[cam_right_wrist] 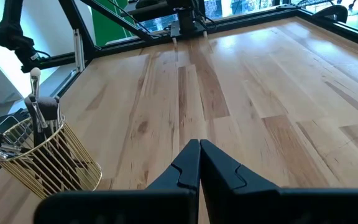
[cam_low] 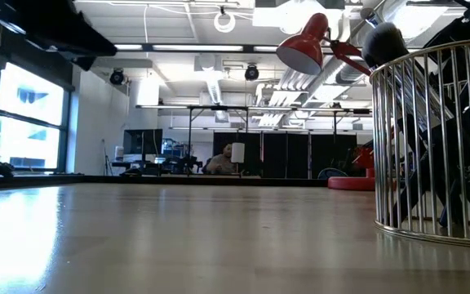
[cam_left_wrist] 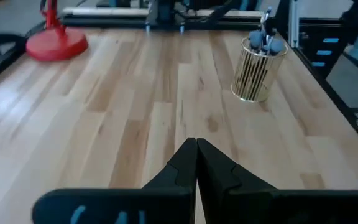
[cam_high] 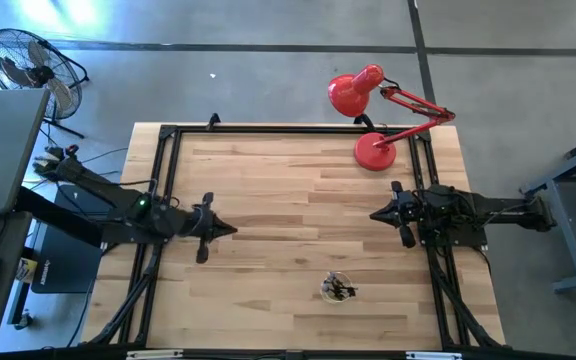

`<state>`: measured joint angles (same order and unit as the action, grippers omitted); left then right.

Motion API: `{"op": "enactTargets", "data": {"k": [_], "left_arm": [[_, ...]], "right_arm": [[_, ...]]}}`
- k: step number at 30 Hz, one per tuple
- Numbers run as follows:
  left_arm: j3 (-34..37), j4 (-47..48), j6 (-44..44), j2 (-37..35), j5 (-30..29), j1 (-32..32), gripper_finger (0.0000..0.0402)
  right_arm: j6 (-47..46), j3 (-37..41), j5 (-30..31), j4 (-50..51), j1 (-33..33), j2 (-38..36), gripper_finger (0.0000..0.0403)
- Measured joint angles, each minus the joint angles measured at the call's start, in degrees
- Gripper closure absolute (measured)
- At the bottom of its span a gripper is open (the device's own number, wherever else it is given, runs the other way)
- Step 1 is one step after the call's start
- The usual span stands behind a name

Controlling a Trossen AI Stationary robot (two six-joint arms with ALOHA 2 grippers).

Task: Pick & Place Makeup Brushes
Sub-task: Return to Home Position

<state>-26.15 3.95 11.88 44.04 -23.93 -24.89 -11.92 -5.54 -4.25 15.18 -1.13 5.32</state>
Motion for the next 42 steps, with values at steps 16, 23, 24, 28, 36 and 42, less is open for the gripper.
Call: {"op": "enactTargets", "data": {"k": [16,23,24,28,36,42], "left_arm": [[0.02,9.41,-10.20,-9.08,13.35,19.19,0.0401],[7.79,8.62,-11.65,-22.11,16.11,21.46,0.0401],[9.50,8.12,-11.63,-24.37,16.90,21.65,0.0401],[14.50,8.00,-11.48,-33.41,20.56,21.67,0.0401],[18.44,9.65,-11.00,-43.60,21.76,21.54,0.0401],[21.30,4.70,-10.54,-43.52,21.71,21.54,0.0401]], "right_arm": [[0.00,0.00,0.00,0.00,0.00,0.02,0.0397],[0.00,0.00,0.00,0.00,0.00,0.02,0.0399],[0.01,0.01,0.00,0.00,-0.01,0.02,0.0400],[0.01,0.02,-0.02,0.00,0.00,0.02,0.0399],[0.02,0.02,0.00,-0.02,0.00,0.02,0.0396],[0.02,0.04,0.24,-0.04,0.00,0.48,0.0394]]}}
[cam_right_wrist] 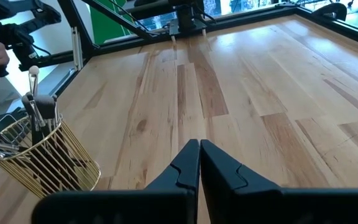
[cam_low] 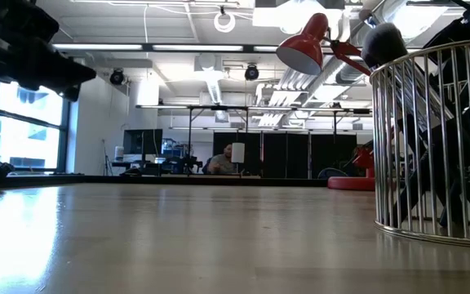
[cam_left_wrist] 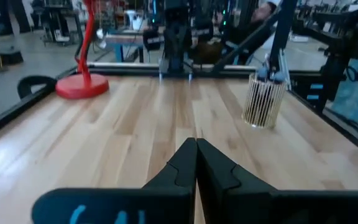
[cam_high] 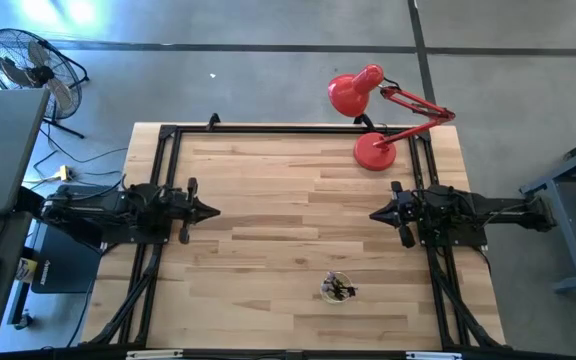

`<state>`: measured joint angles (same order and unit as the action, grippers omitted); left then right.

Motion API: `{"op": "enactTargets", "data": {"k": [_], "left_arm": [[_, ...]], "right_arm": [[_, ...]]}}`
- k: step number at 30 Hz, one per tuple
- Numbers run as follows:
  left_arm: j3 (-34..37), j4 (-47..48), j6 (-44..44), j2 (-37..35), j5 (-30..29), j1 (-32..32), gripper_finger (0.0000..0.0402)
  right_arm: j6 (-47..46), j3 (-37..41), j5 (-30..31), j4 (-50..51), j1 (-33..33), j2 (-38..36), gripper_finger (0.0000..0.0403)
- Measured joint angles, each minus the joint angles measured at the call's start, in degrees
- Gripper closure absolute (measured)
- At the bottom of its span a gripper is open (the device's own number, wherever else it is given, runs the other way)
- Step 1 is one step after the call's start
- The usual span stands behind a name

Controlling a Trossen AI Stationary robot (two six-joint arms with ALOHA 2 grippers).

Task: Pick & Place Makeup Brushes
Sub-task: Return to Home Position

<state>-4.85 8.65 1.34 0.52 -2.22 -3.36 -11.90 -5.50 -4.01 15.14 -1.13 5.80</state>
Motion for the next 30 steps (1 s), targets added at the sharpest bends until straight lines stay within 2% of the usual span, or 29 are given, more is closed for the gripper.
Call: {"op": "enactTargets", "data": {"k": [5,8,30], "left_arm": [[1.92,-4.69,-0.50,0.23,1.22,-0.02,0.0401],[2.23,-5.60,-1.37,-0.04,-1.19,-0.02,0.0401],[2.26,-5.30,-0.87,0.83,-1.16,-0.02,0.0401]], "right_arm": [[0.00,0.02,0.23,-0.25,-0.02,0.14,0.0398],[-0.01,0.04,0.23,-0.31,-0.01,0.13,0.0396],[-0.02,0.04,0.44,-0.33,-0.01,0.20,0.0398]]}}
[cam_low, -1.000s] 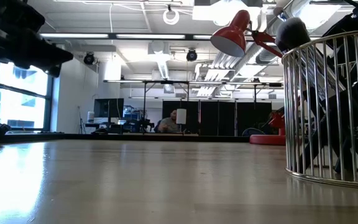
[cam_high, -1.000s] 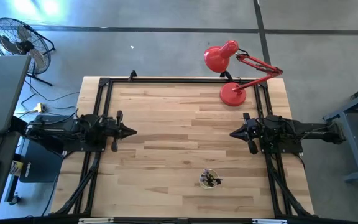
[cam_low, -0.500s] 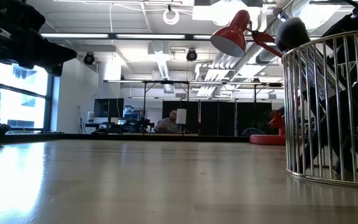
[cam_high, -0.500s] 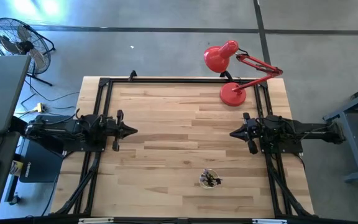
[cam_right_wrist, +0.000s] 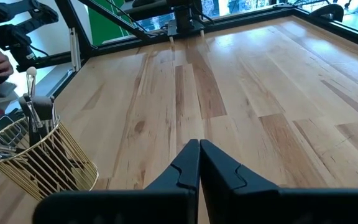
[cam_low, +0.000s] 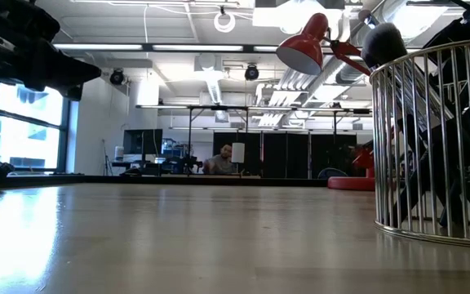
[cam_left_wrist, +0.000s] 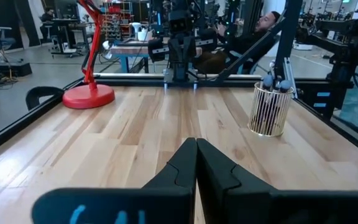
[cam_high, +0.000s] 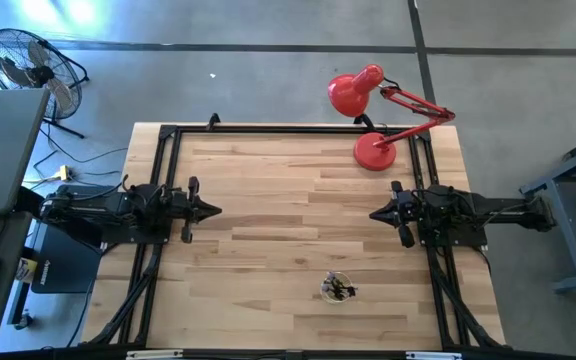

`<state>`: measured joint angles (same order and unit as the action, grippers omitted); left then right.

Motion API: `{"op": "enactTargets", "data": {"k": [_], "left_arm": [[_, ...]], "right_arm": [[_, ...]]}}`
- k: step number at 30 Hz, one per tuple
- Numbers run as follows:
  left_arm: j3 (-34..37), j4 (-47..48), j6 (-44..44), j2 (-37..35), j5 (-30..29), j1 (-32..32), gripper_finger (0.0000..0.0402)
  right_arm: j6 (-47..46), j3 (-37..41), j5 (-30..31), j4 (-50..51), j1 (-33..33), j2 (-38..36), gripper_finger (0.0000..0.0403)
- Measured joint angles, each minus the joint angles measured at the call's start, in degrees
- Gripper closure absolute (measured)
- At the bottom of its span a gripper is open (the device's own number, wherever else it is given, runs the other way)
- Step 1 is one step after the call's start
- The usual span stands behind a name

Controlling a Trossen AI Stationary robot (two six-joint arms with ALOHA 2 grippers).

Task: Pick & Place Makeup Brushes
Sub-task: Return to Home Position

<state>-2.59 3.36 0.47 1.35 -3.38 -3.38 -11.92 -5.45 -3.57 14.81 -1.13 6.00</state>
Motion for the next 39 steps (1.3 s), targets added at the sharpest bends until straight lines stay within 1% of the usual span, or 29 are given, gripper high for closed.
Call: {"op": "enactTargets", "data": {"k": [39], "left_arm": [[0.11,-0.45,-0.01,0.00,-0.05,0.00,0.0401]], "right_arm": [[0.01,-0.01,-0.02,0.00,0.00,0.00,0.0394]]}}
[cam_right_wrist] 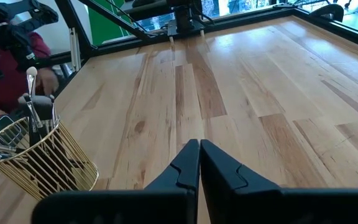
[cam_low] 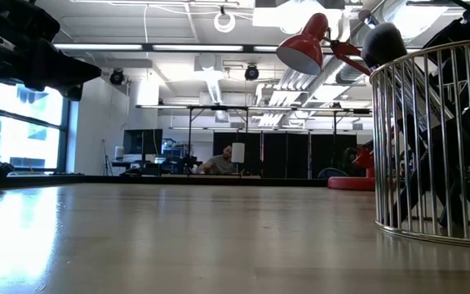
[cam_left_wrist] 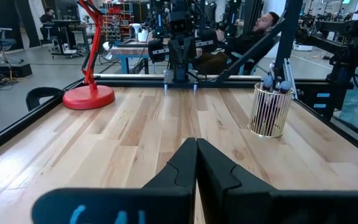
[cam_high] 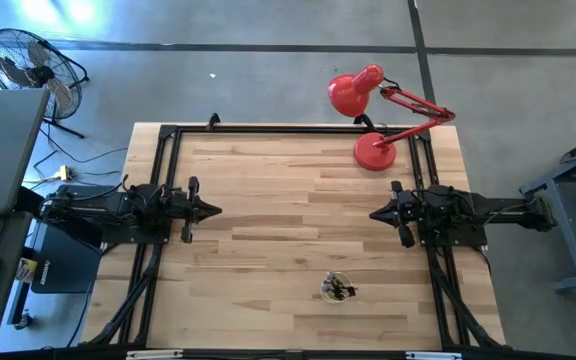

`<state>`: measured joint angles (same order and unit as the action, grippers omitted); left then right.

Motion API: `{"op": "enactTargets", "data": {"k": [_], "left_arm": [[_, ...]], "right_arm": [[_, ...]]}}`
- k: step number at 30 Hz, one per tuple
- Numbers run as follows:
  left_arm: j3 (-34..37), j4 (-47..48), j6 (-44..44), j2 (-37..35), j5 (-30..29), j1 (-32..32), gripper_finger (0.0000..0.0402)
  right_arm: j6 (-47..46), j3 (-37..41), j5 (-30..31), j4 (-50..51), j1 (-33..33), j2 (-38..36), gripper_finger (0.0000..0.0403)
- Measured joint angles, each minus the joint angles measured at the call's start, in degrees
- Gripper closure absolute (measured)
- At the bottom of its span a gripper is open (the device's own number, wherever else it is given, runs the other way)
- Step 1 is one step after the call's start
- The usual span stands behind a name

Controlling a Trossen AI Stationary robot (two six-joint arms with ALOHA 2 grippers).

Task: Pick & Place Makeup Brushes
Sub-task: Return to Home Position

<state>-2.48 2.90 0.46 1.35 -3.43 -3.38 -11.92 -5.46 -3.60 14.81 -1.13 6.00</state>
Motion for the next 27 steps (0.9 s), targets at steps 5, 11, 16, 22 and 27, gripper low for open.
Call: {"op": "enactTargets", "data": {"k": [5,11,16,22,27], "left_arm": [[0.00,-0.01,0.00,0.00,0.01,0.00,0.0401],[0.00,-0.01,0.01,0.00,-0.01,0.00,0.0401],[0.00,-0.03,0.01,0.00,-0.01,0.00,0.0400],[0.00,-0.03,0.01,0.00,-0.01,0.00,0.0400],[0.00,-0.03,0.01,0.00,-0.01,0.00,0.0400]], "right_arm": [[-0.01,0.01,0.00,0.00,-0.01,0.00,0.0398],[0.00,-0.01,0.00,0.00,-0.01,0.00,0.0395],[0.00,-0.01,0.00,0.00,0.00,0.00,0.0395],[-0.01,-0.01,0.00,0.00,-0.01,0.00,0.0394],[-0.01,-0.01,0.00,0.00,0.01,0.00,0.0398]]}}
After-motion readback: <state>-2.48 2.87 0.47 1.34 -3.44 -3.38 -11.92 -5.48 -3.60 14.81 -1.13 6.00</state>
